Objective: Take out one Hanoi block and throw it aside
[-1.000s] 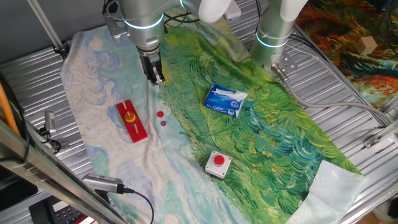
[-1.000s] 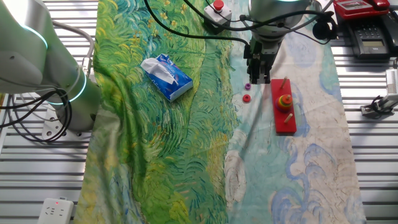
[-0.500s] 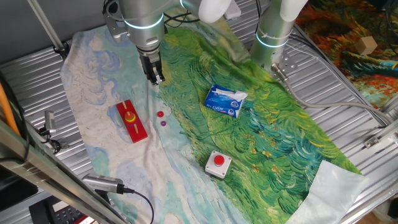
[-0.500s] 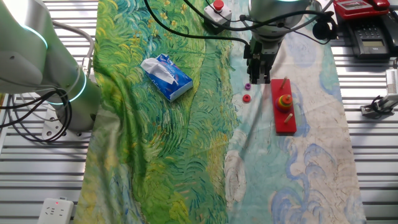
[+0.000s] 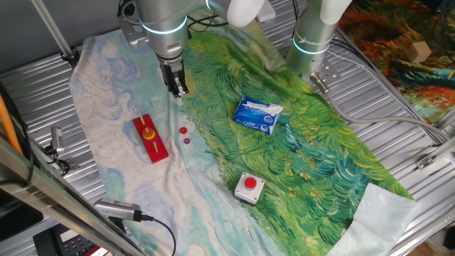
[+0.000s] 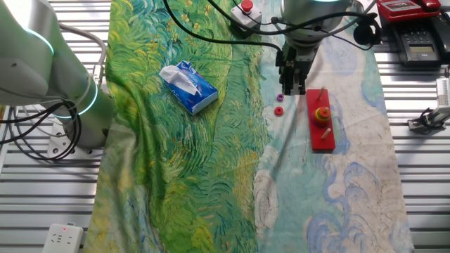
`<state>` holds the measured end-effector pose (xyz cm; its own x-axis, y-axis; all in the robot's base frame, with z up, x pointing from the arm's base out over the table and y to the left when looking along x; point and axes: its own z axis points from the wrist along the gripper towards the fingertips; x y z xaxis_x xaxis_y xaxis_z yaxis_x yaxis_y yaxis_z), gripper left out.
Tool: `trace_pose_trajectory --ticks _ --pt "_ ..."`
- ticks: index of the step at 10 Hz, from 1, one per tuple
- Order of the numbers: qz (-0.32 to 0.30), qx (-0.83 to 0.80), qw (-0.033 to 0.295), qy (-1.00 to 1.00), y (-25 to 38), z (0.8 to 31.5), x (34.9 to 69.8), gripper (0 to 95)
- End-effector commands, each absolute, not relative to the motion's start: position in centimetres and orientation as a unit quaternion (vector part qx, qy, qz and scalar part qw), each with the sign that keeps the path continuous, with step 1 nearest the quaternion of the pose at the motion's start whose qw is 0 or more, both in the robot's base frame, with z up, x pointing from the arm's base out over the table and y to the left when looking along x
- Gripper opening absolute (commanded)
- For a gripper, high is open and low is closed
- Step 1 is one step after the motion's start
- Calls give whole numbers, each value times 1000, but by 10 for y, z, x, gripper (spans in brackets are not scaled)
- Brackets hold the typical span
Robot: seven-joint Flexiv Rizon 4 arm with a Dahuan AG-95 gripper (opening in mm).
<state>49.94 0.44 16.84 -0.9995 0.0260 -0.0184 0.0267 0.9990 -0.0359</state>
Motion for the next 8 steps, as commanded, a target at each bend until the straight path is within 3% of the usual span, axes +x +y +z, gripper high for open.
trace_pose_trajectory --ticks 1,8 --pt "-18 11 9 1000 5 169 499 0" --pt "-18 8 9 1000 5 168 499 0"
